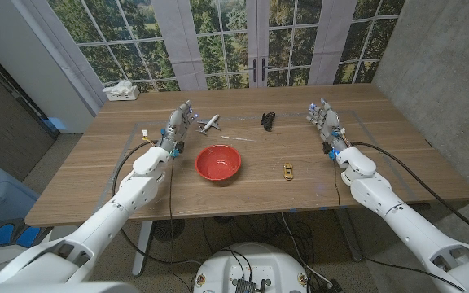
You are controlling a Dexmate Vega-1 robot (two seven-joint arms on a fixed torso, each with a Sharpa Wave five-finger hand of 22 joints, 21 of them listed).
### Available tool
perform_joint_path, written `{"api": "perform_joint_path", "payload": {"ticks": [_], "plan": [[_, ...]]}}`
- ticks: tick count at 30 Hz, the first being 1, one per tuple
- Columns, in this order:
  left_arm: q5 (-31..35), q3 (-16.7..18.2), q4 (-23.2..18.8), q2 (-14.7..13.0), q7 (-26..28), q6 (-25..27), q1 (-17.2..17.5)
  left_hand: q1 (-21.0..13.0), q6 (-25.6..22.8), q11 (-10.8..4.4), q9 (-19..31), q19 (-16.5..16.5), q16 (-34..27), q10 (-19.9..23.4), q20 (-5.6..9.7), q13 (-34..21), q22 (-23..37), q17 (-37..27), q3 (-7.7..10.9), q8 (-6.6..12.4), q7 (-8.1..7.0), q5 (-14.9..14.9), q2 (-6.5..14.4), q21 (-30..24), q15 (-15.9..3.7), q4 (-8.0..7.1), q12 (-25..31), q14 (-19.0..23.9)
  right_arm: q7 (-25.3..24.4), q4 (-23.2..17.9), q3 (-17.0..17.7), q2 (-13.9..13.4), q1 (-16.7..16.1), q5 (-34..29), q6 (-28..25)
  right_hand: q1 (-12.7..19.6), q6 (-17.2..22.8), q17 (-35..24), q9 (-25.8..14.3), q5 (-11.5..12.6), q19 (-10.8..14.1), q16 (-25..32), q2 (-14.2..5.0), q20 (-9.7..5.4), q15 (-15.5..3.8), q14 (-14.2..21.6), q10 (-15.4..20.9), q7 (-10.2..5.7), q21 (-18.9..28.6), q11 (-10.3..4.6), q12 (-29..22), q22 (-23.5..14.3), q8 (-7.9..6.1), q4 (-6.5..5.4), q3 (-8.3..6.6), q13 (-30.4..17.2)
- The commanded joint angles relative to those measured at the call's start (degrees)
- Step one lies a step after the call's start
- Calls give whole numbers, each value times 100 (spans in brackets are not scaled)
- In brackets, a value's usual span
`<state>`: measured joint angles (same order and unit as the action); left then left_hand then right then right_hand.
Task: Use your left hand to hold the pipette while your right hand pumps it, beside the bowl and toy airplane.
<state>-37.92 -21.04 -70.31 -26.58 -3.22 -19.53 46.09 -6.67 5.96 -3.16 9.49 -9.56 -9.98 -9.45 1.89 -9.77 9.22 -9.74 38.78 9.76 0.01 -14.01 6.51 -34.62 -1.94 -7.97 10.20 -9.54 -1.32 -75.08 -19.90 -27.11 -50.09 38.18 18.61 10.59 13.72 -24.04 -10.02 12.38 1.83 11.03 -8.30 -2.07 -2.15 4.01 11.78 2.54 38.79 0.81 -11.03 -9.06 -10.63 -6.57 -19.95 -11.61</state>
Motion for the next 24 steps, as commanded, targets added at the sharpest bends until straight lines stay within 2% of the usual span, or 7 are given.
{"api": "perform_joint_path", "payload": {"ticks": [1,7,10,13,19,22,24], "plan": [[13,22,372,218,0,-298,-193,-41,36,-26,14,-433,-37,-31,185,-25,16,-5,45,39,4,-44,334,-12,-117,6,42,-124,-276,49,67,179,-122,-1,215,70,42,10,-30,36,68,27,-88,-337,-182,52,45,-2,10,11,-27,-22,-27,11,-67,-26],[114,57,326,166,197,-311,-173,-47,-33,-85,14,-433,-63,89,154,-23,16,5,57,64,-32,-60,334,46,-151,41,85,-30,-381,155,3,236,-25,-114,186,84,43,44,-29,30,78,27,-74,-319,-143,58,44,3,-20,14,-28,-23,-26,29,-89,-20],[225,28,318,113,249,-309,-194,-62,-90,-121,14,-372,-71,182,47,-22,17,18,63,78,-74,-68,307,77,-174,98,109,51,-366,231,-26,281,24,-130,207,99,52,71,-29,23,89,27,-53,-285,-93,65,50,21,-40,27,-30,-23,-30,51,-103,-16],[564,-35,423,105,444,-555,-252,-90,-359,-149,17,-13,-99,435,-56,-17,23,25,76,125,-106,-69,253,96,-183,227,145,331,-346,267,-40,301,43,-131,220,99,67,91,-29,14,102,38,-38,-248,-55,87,61,34,-60,35,-34,-24,-35,61,-110,-13],[1190,-151,193,-87,943,-542,-237,-206,-677,-163,20,386,-74,776,-78,-15,25,42,36,138,-127,0,93,155,-215,575,173,613,-432,222,-72,286,9,-219,215,136,157,127,-30,-14,161,81,-32,-148,13,139,118,44,-107,85,-55,-27,-63,125,-131,-5],[1439,-151,-66,-165,1338,-353,-154,-224,-925,-74,32,709,-106,916,-387,-19,44,26,12,144,-136,81,80,188,62,750,150,961,-605,120,-84,271,-44,-317,182,154,215,153,-32,-54,240,132,15,-26,144,215,140,35,-150,156,-59,-32,-72,193,-120,1],[1588,-172,-183,-253,1452,-244,-139,-246,-982,-35,33,799,-100,962,-456,-20,47,30,1,135,-153,111,45,200,132,837,147,1045,-619,84,-80,272,-70,-315,192,186,234,173,-33,-71,267,148,48,20,186,251,165,53,-175,190,-67,-33,-73,249,-121,3]]}}
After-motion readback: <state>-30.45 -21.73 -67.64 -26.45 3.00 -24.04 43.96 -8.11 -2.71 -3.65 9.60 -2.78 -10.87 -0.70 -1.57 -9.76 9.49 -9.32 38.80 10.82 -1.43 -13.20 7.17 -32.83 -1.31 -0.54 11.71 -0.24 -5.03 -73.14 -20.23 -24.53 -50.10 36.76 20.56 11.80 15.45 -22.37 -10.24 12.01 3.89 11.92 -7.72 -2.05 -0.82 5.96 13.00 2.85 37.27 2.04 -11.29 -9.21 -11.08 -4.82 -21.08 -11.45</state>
